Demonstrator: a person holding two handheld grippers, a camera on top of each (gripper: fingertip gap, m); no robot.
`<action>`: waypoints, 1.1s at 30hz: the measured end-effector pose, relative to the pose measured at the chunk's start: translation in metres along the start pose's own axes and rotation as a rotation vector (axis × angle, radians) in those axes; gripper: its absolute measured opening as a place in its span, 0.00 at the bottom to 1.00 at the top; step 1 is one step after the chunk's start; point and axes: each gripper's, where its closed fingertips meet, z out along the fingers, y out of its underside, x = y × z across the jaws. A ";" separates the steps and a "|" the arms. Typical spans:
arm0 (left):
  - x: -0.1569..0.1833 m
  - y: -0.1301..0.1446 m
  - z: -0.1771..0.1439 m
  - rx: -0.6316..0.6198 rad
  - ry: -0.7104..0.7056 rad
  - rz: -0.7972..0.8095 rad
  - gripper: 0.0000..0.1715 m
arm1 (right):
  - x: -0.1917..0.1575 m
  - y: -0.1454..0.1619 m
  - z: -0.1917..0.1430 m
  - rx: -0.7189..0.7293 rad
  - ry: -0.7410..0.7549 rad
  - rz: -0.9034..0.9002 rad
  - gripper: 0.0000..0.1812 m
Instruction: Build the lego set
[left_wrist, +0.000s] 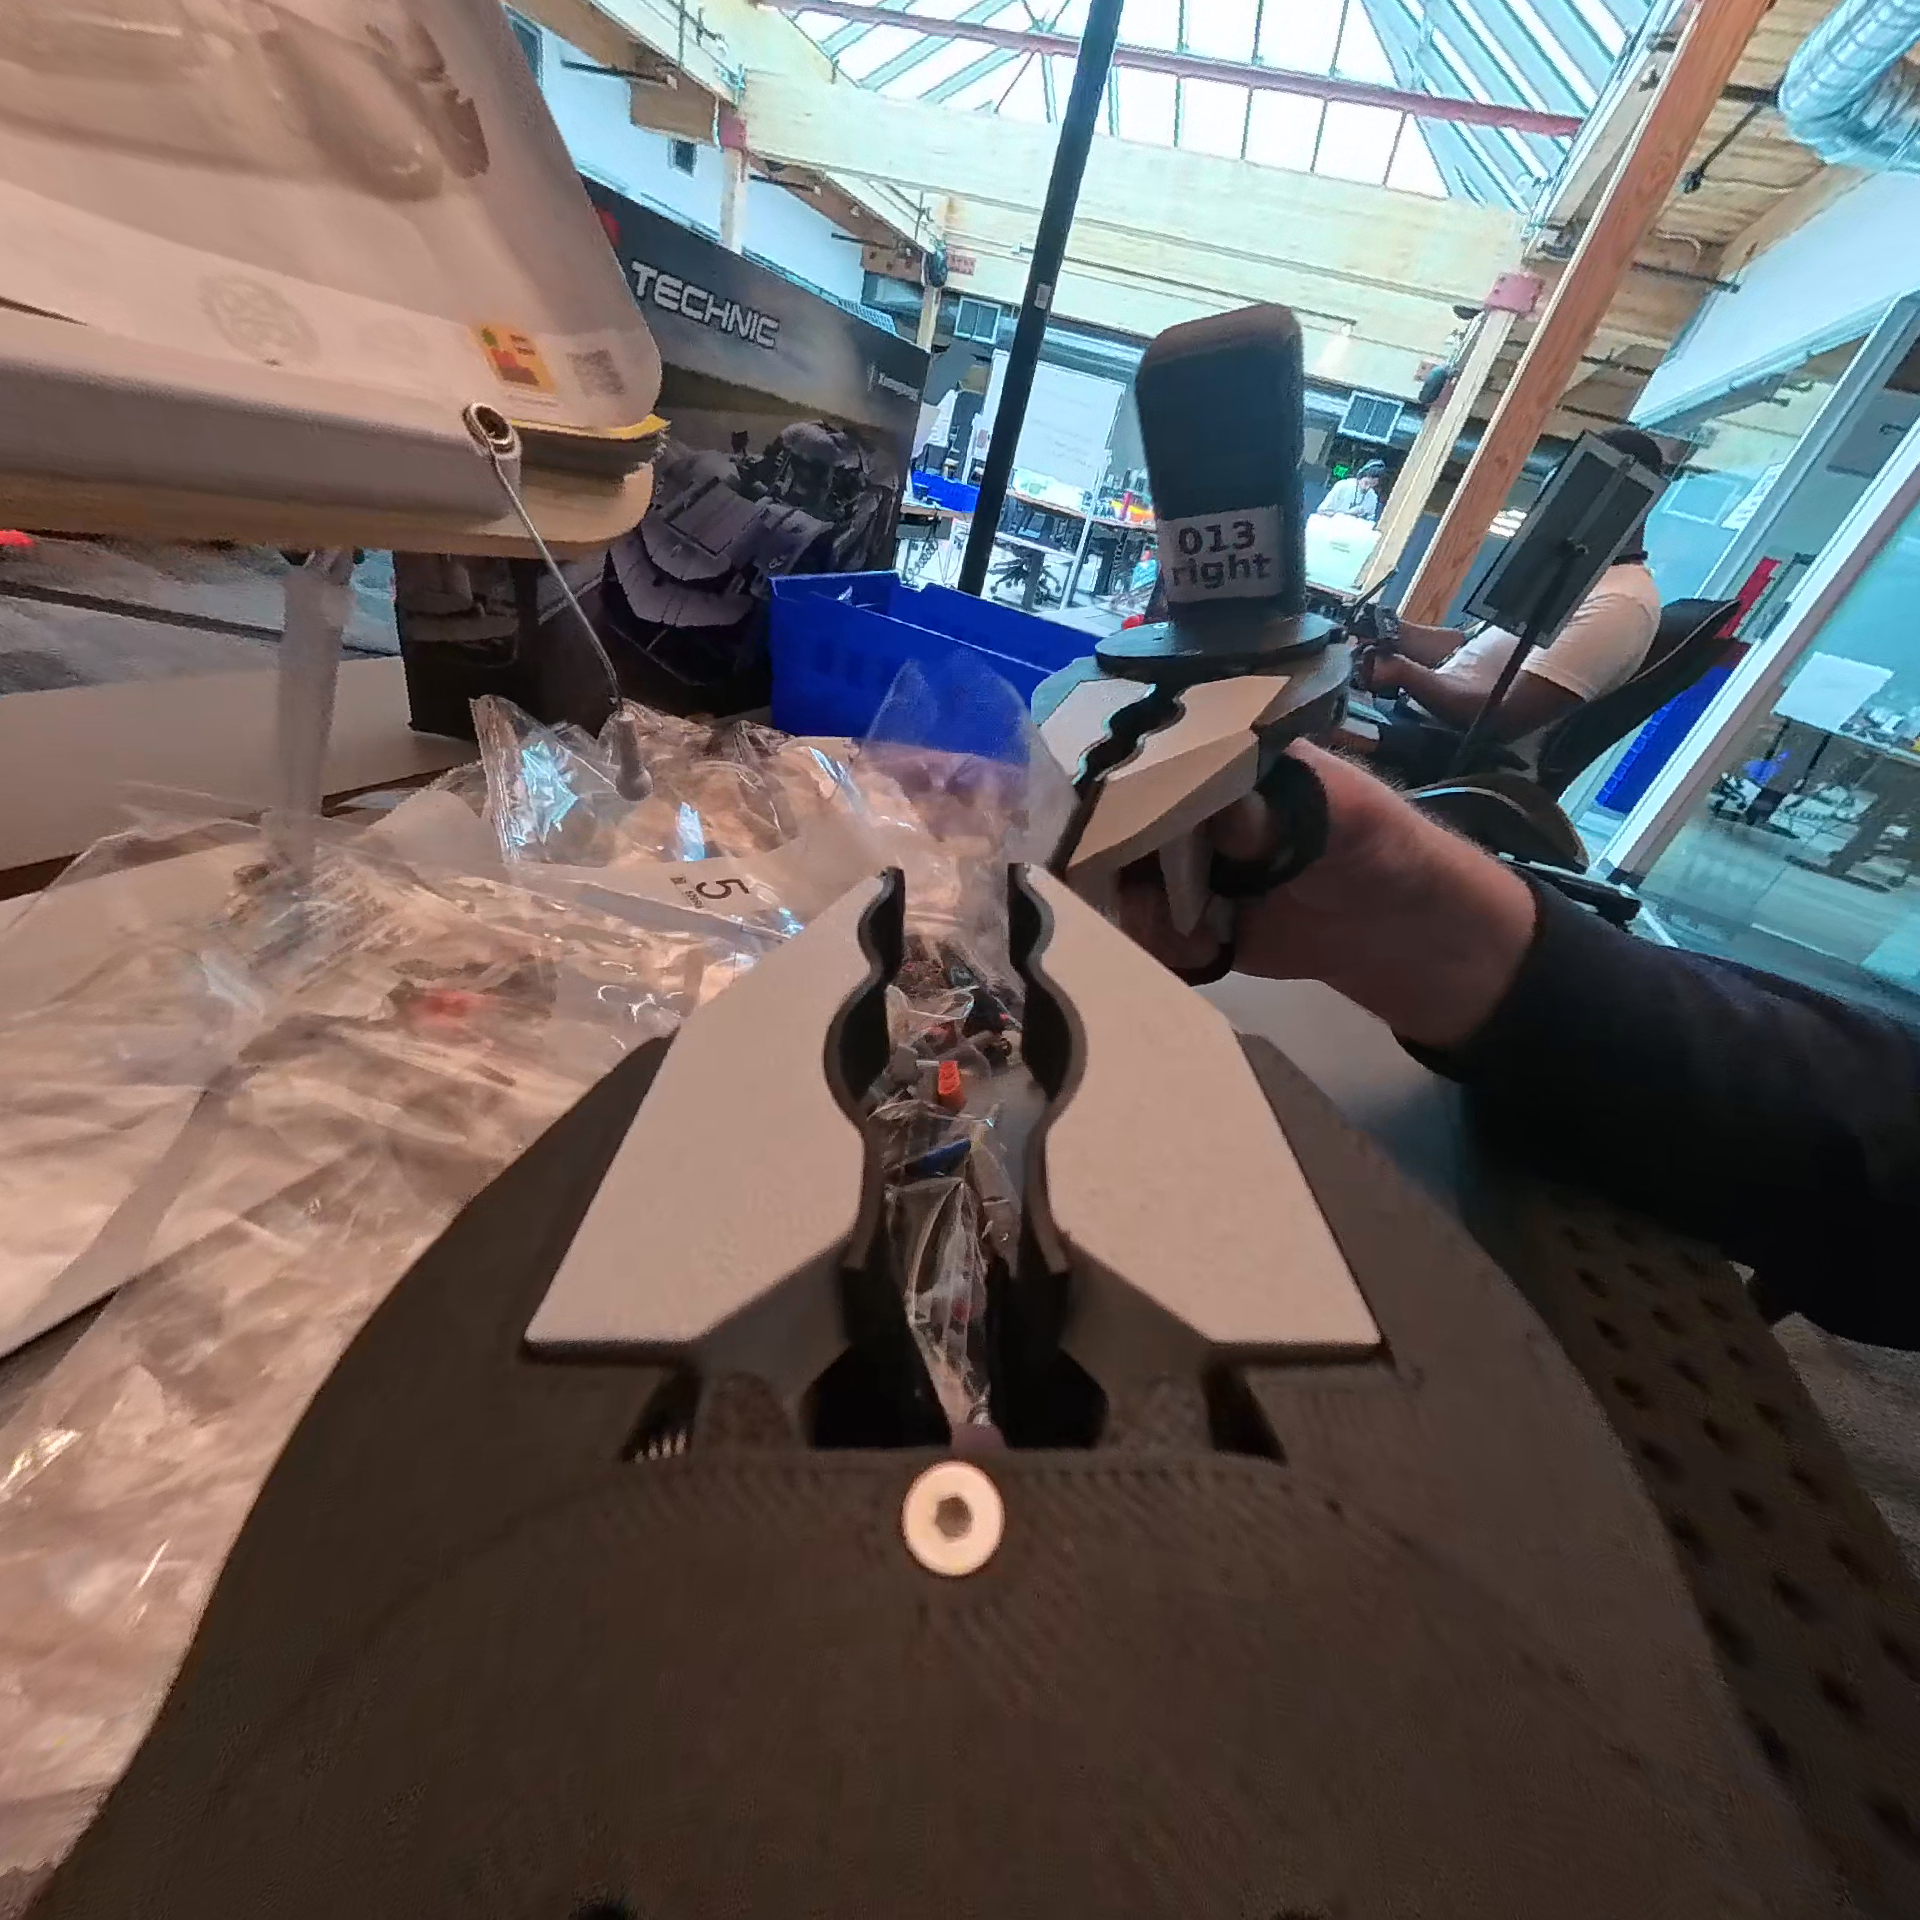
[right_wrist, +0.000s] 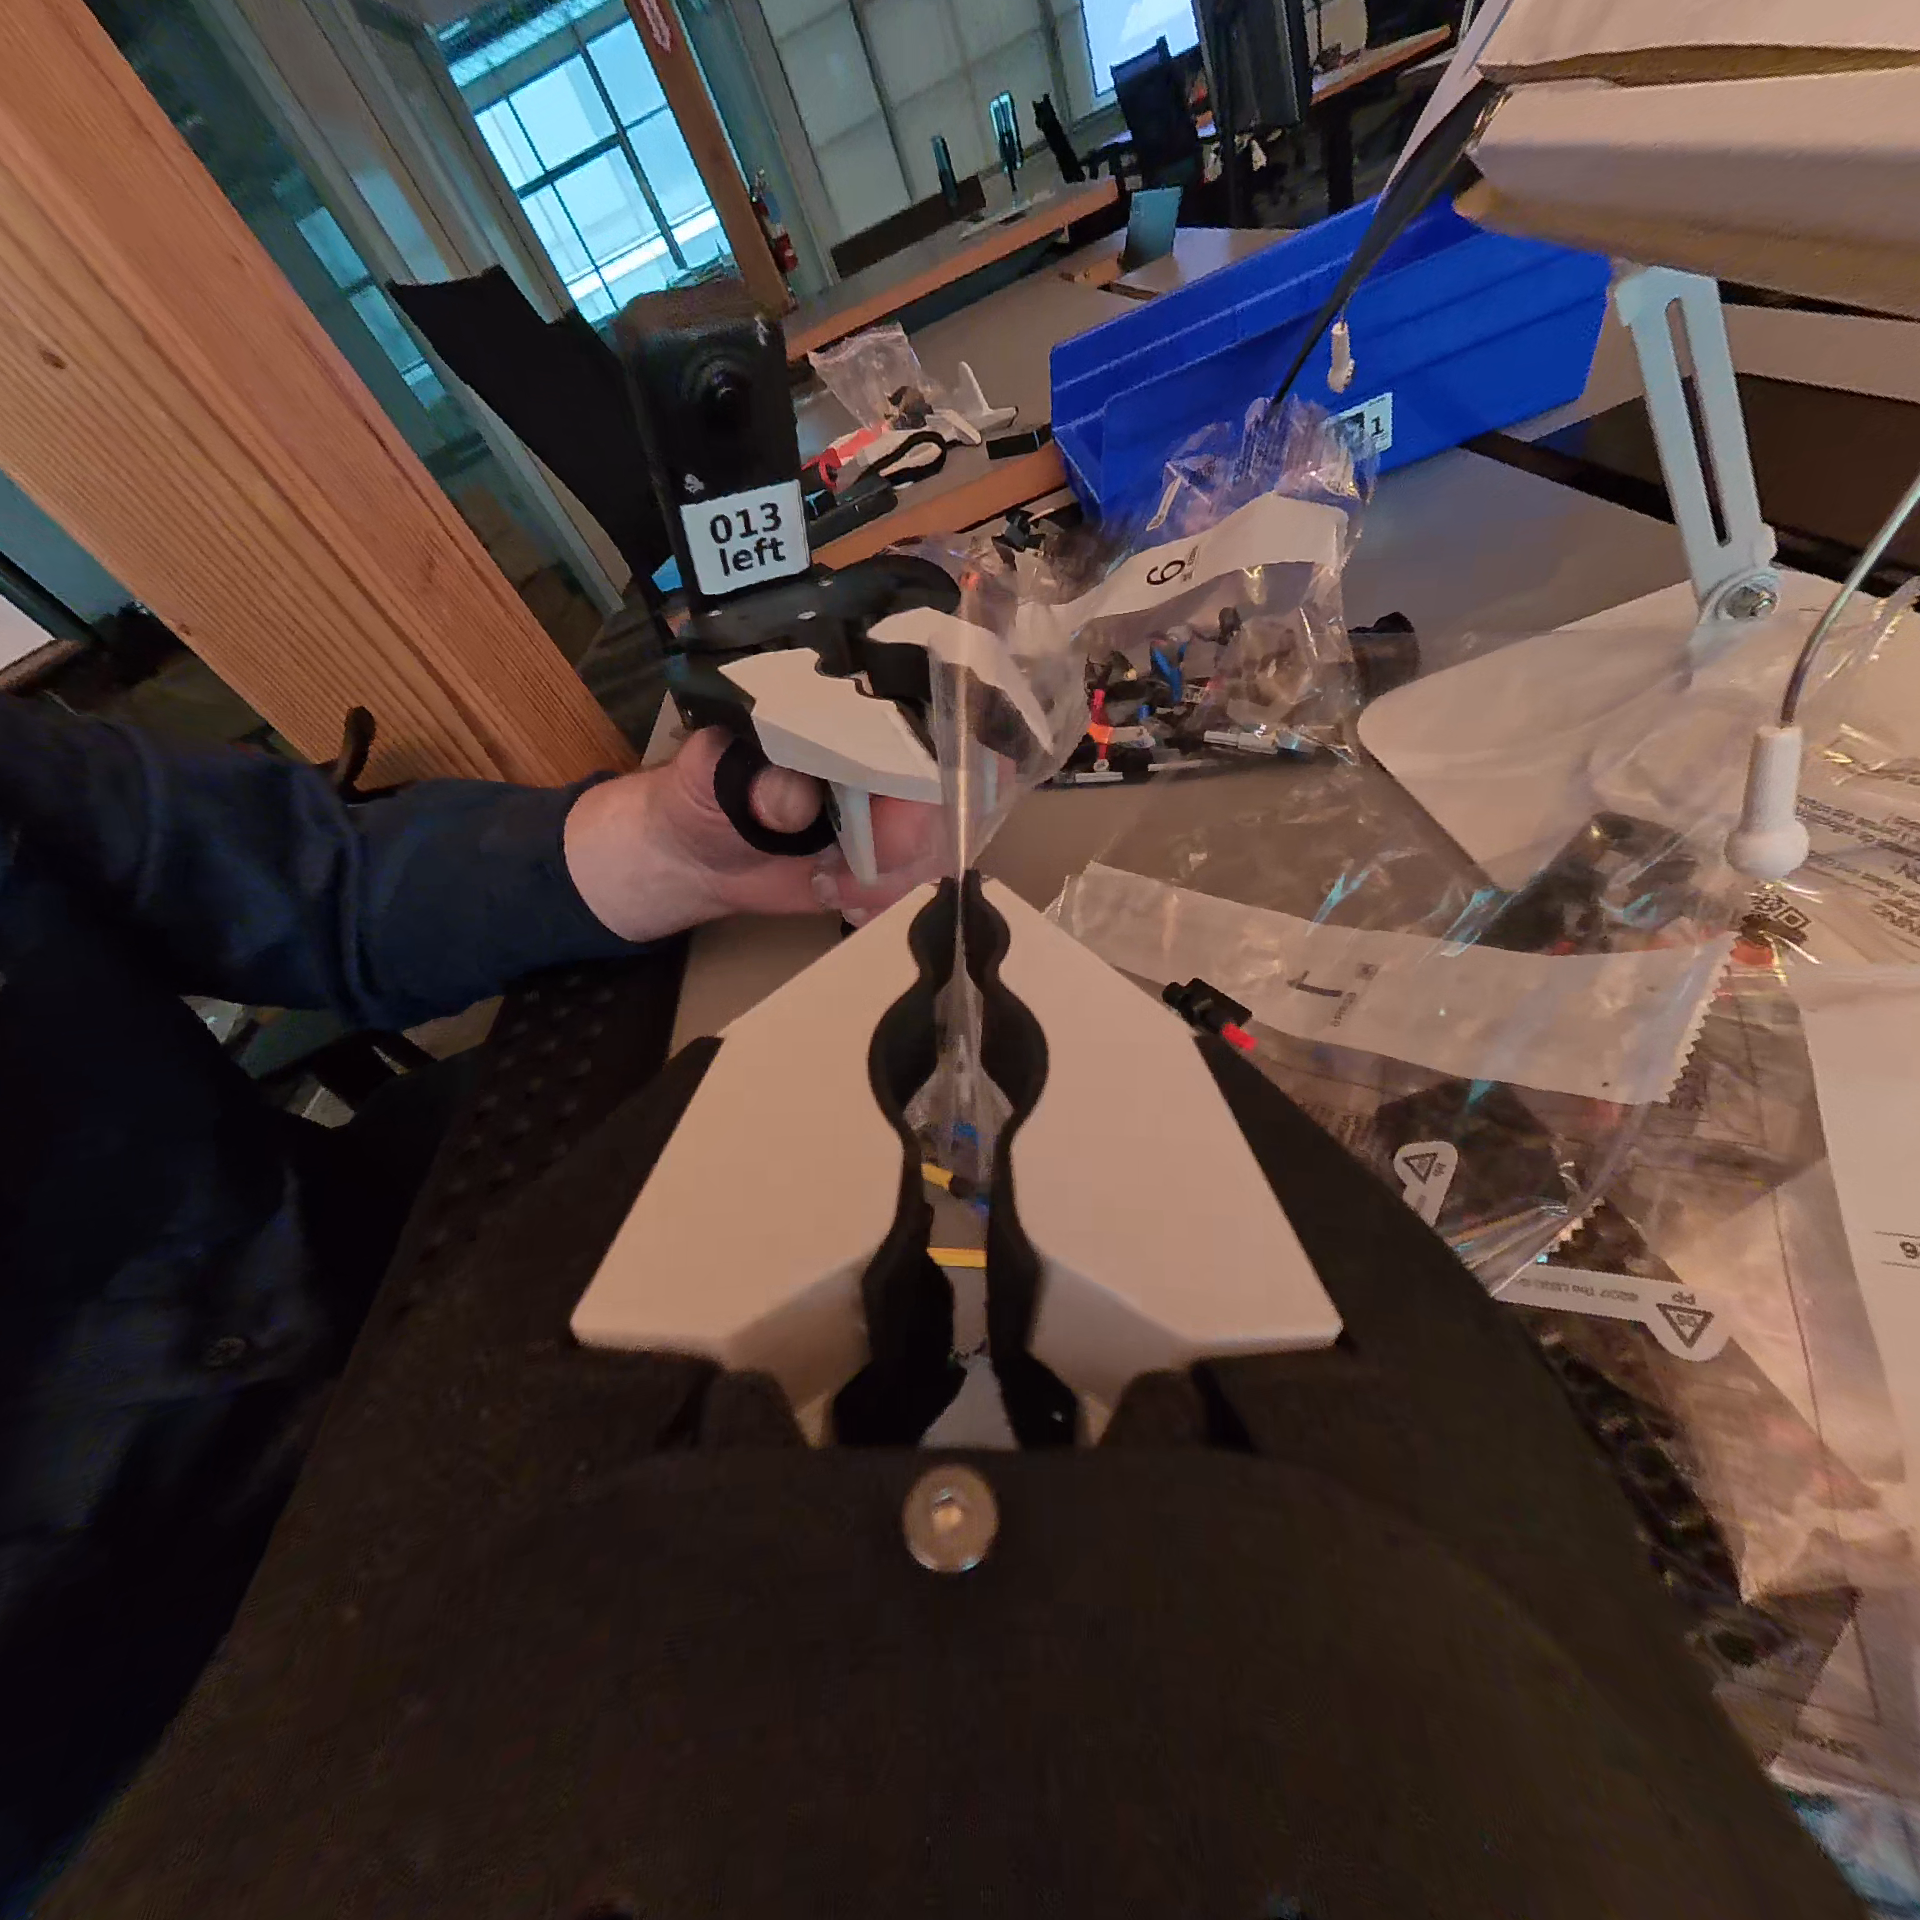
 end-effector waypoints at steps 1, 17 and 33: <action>0.000 0.000 0.000 0.001 0.001 -0.002 0.10 | 0.000 0.000 0.000 0.001 -0.002 0.001 0.00; -0.012 -0.012 -0.009 0.084 -0.022 -0.076 0.11 | -0.006 -0.013 -0.006 0.082 -0.048 0.011 0.00; -0.003 -0.010 -0.005 0.072 0.018 -0.063 0.11 | -0.014 -0.012 -0.004 0.080 -0.099 0.021 0.00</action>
